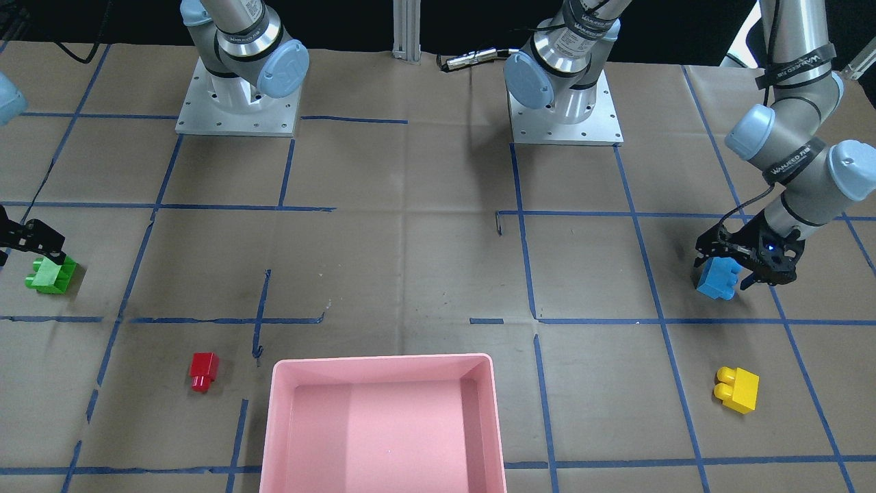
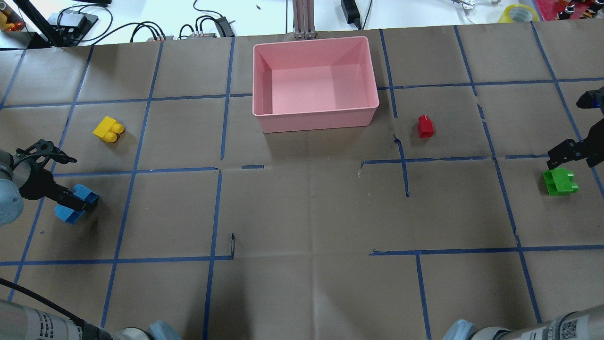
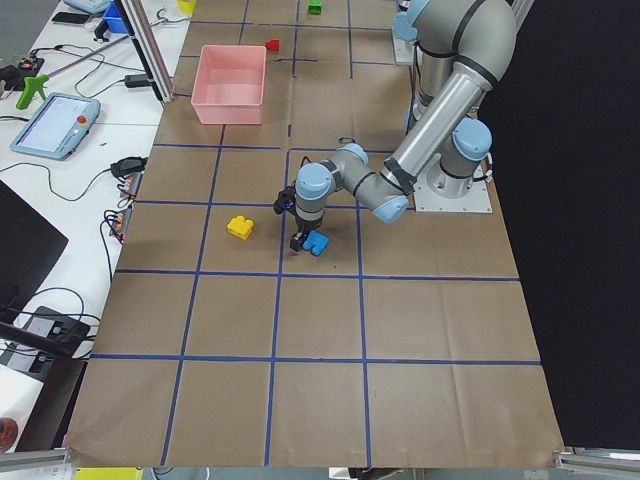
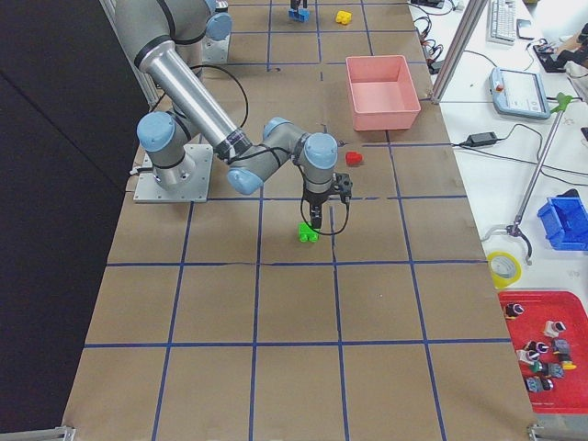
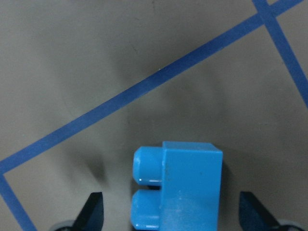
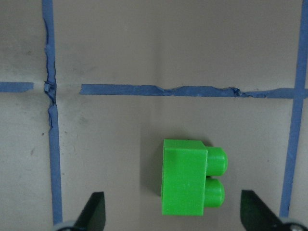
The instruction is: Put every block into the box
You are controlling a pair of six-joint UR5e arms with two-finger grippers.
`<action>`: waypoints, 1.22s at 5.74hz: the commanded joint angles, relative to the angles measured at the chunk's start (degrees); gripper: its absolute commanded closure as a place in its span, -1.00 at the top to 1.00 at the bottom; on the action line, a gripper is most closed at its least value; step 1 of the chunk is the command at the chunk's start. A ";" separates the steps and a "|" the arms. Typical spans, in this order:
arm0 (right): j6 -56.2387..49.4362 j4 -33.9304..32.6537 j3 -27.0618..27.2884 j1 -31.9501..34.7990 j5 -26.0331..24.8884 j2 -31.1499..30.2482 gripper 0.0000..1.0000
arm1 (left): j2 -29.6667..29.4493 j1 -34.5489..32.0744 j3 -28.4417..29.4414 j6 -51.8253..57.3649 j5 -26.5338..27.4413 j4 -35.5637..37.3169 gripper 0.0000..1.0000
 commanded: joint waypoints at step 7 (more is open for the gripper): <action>-0.62 -8.61 3.97 -2.45 -0.43 5.14 0.97 | -1.26 -0.40 0.20 4.14 0.22 1.63 -0.07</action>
